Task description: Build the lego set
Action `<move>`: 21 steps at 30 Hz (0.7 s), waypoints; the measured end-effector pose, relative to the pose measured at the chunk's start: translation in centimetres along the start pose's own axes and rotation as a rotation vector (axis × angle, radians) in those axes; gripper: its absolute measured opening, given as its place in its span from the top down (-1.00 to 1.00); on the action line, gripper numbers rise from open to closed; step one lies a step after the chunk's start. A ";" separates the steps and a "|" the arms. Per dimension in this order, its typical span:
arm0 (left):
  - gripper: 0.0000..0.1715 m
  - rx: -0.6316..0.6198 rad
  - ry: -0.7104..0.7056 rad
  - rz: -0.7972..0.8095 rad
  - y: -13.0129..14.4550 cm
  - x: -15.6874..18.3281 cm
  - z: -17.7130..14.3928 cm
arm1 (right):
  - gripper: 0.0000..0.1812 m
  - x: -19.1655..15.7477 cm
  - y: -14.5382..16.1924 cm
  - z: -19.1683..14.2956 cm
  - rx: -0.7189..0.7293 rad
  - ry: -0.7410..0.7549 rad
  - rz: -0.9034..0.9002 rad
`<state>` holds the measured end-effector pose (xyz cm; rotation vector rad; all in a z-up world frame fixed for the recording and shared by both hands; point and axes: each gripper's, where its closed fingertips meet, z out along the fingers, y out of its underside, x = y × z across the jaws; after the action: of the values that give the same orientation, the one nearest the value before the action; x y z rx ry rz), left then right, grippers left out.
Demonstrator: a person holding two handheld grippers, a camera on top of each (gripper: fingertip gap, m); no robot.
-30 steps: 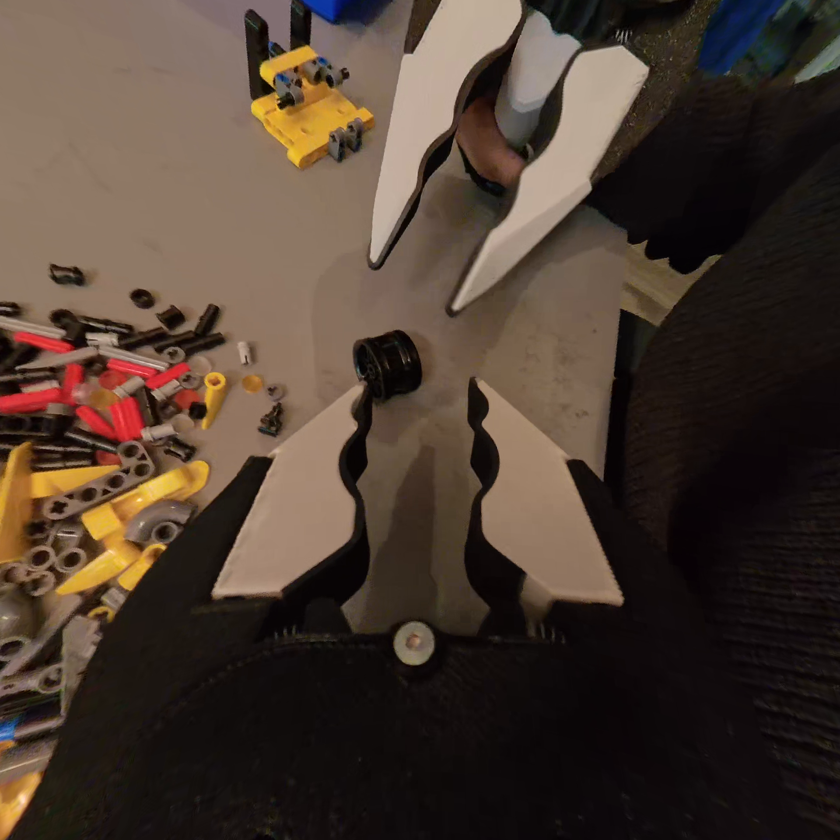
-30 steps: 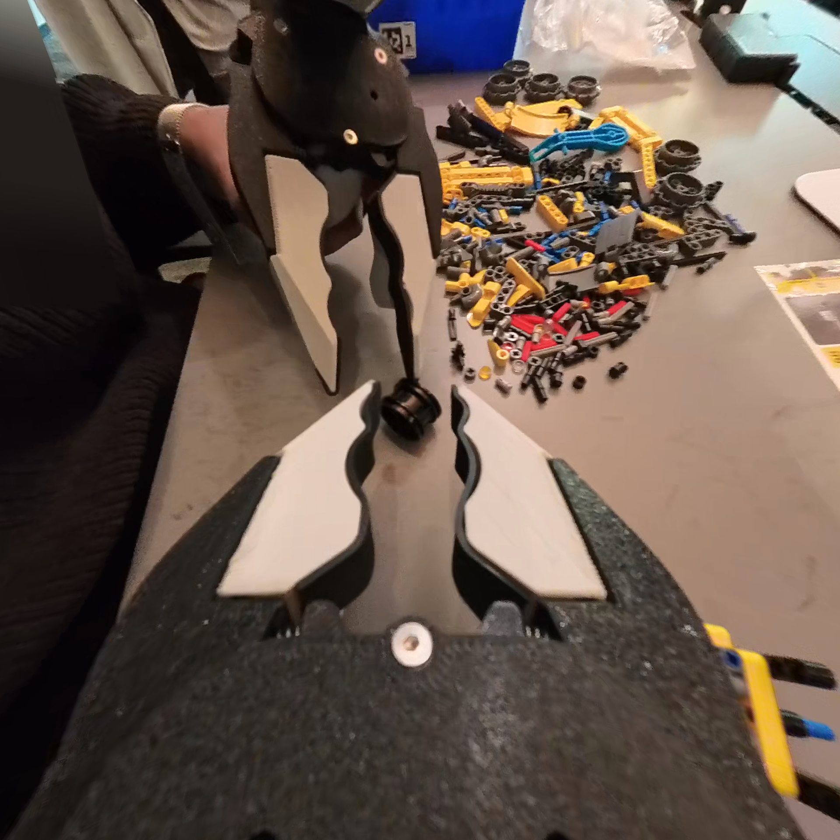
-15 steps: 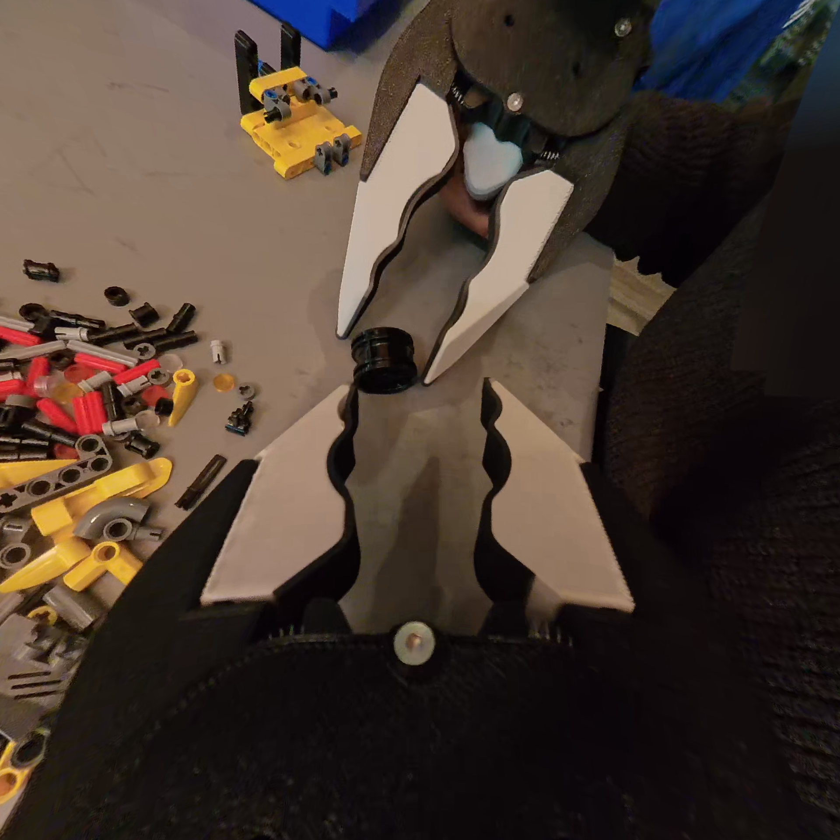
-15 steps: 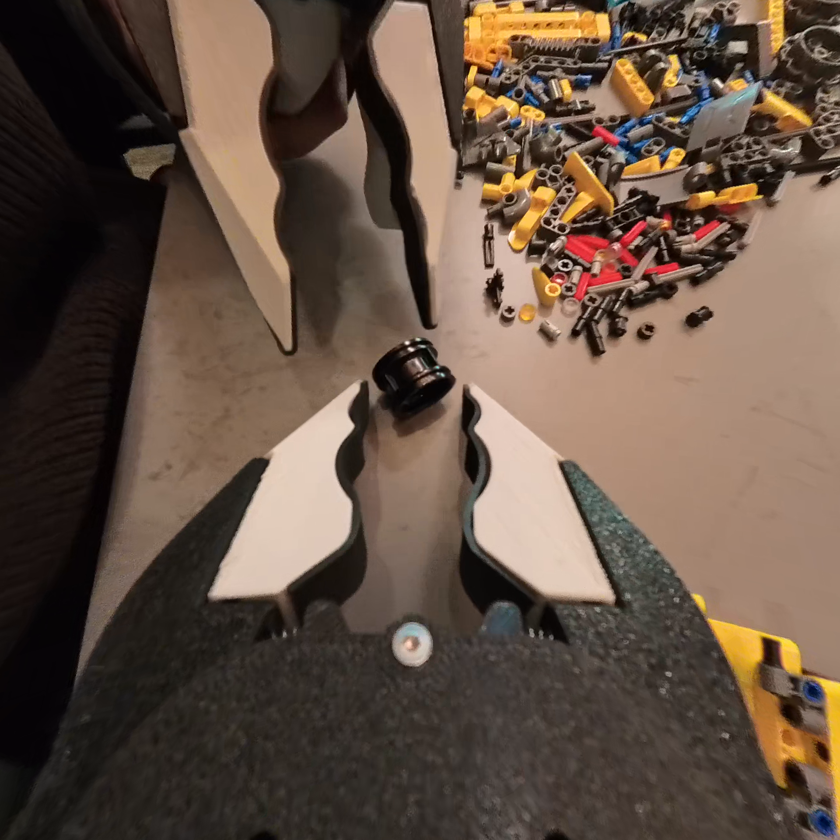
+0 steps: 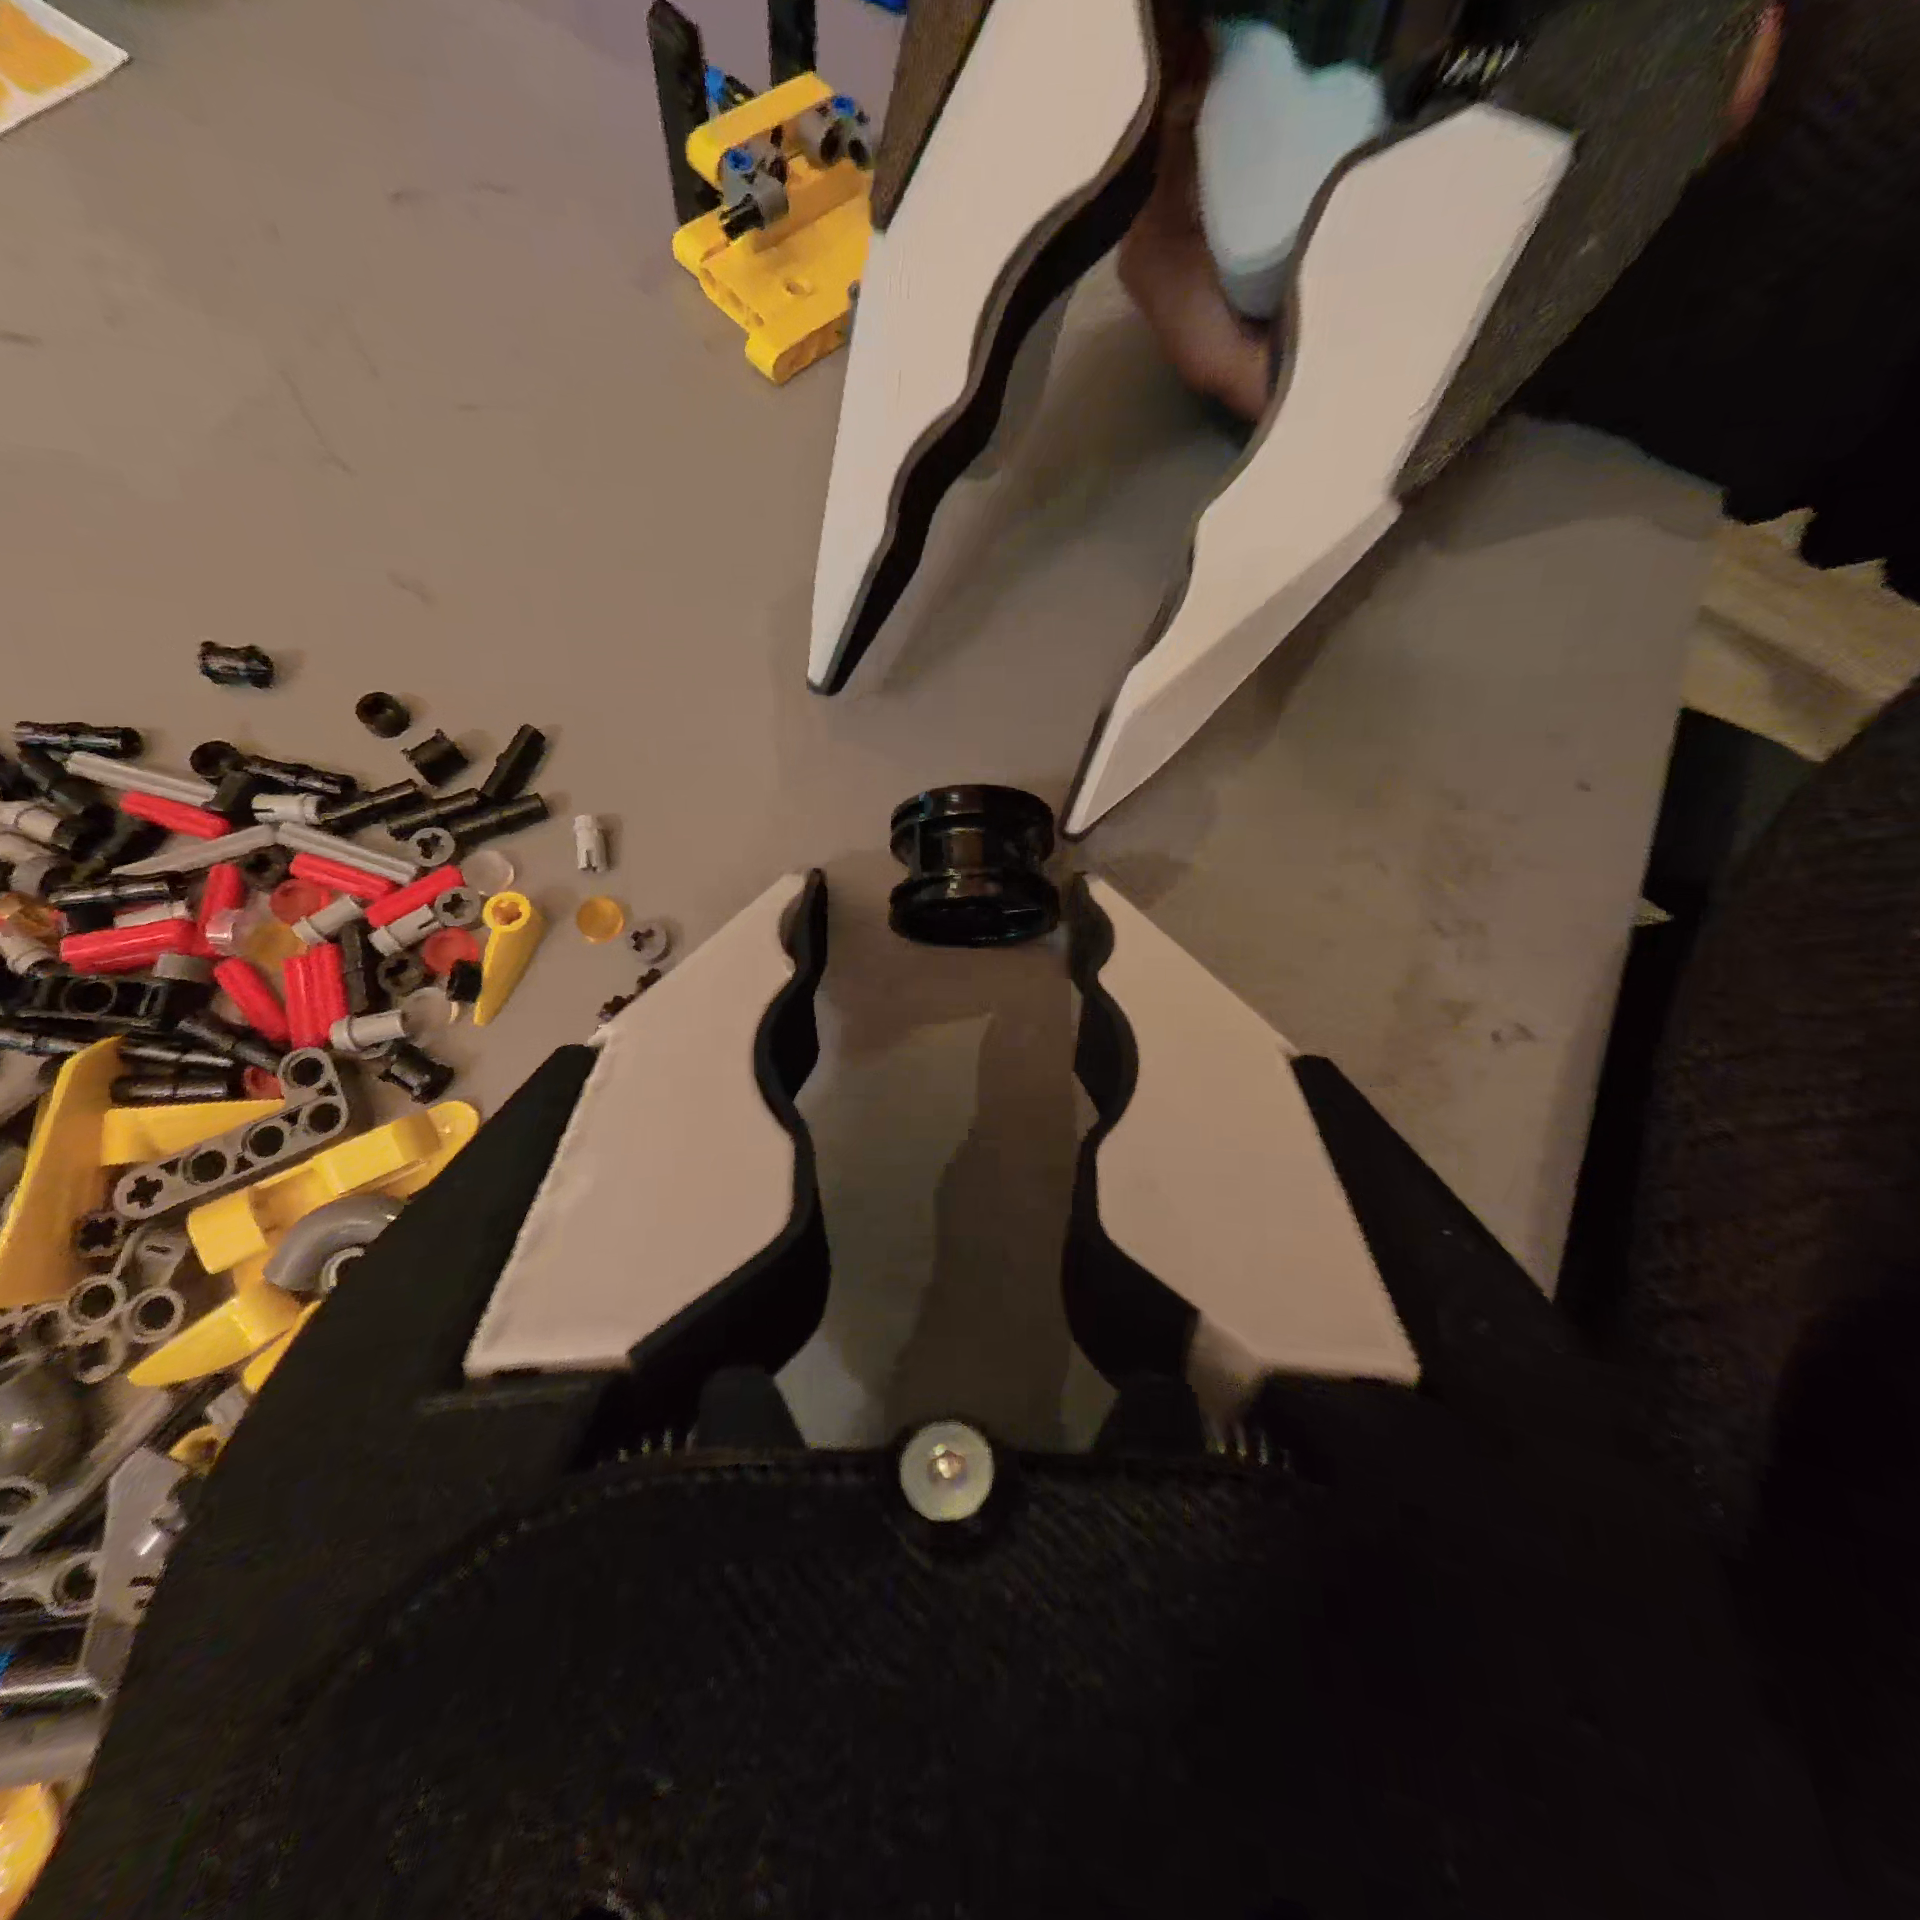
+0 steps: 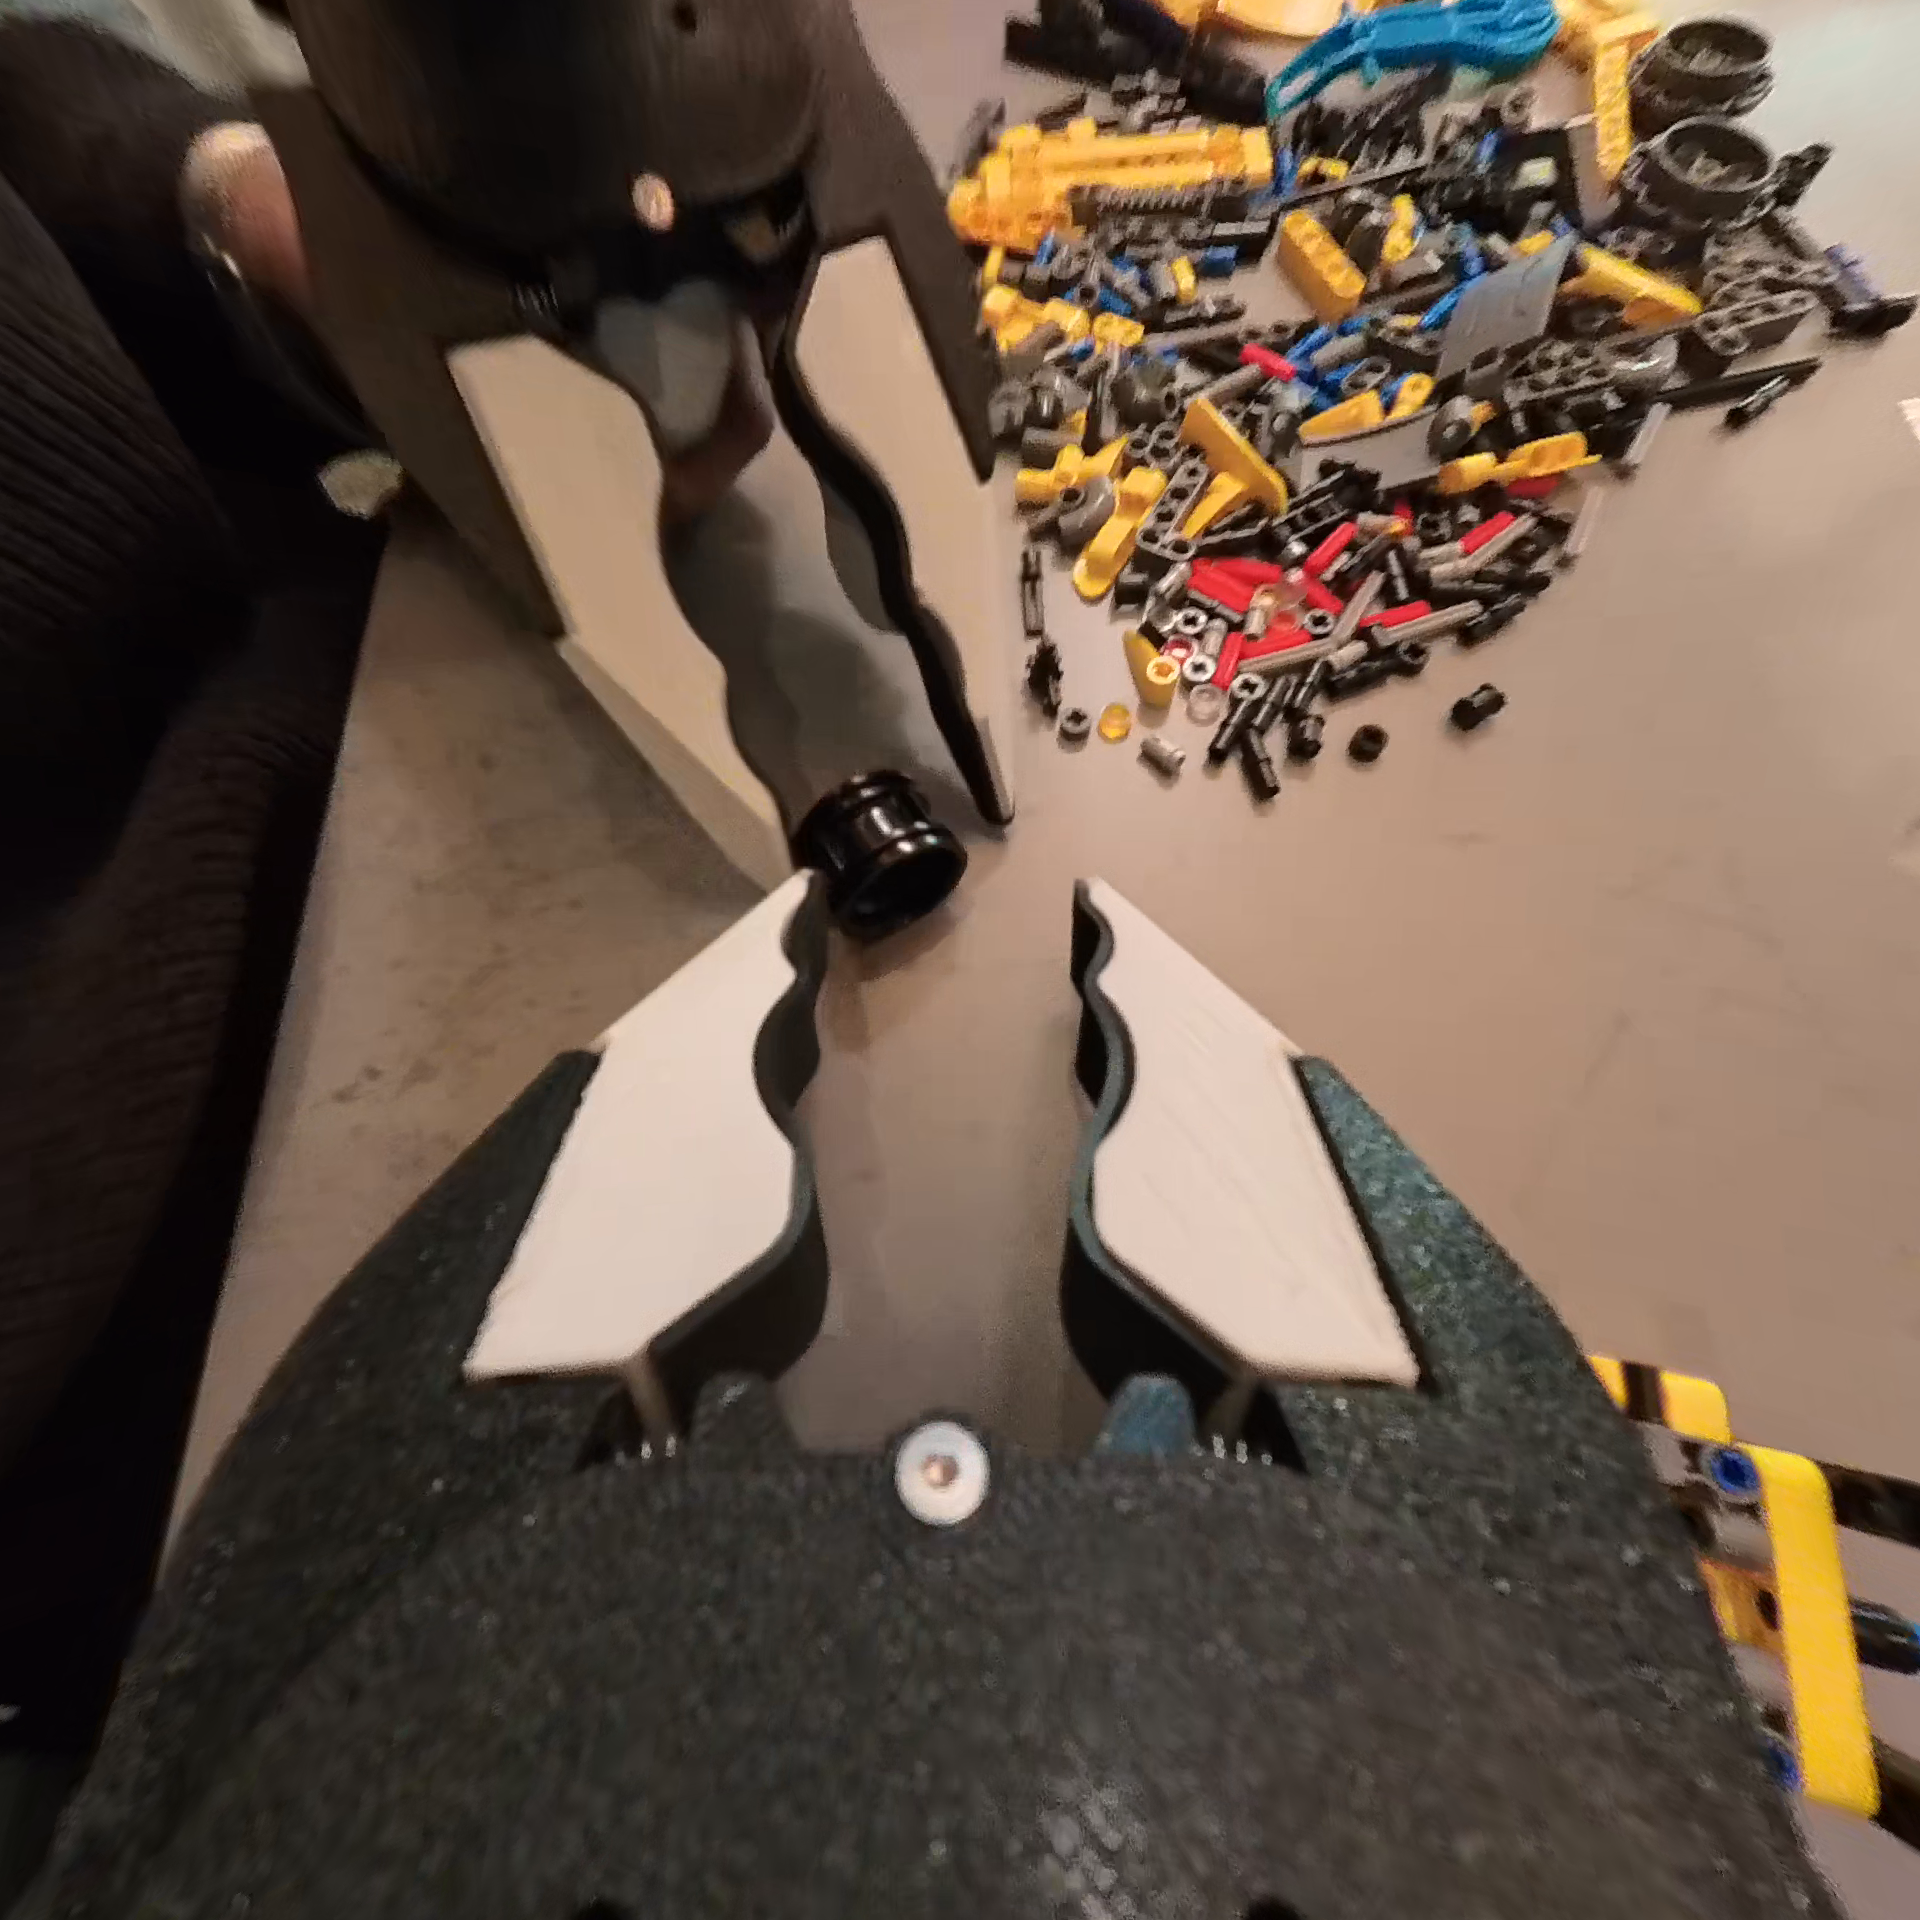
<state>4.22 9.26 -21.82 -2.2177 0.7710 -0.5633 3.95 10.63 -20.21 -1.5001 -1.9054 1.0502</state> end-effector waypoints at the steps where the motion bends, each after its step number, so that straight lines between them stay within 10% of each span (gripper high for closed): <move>1: 0.62 -0.006 -0.021 0.000 0.0 -0.3 0.1 | 0.48 0.1 -0.3 -0.2 0.023 -0.004 0.011; 21: 0.67 0.602 -0.160 -0.125 -3.1 -7.9 -13.5 | 0.66 6.1 -7.3 1.5 0.302 0.403 0.098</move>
<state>-8.34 9.81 -11.96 -1.7275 0.3199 -0.5782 -3.05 15.39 -15.64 -1.5034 -1.3465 0.9408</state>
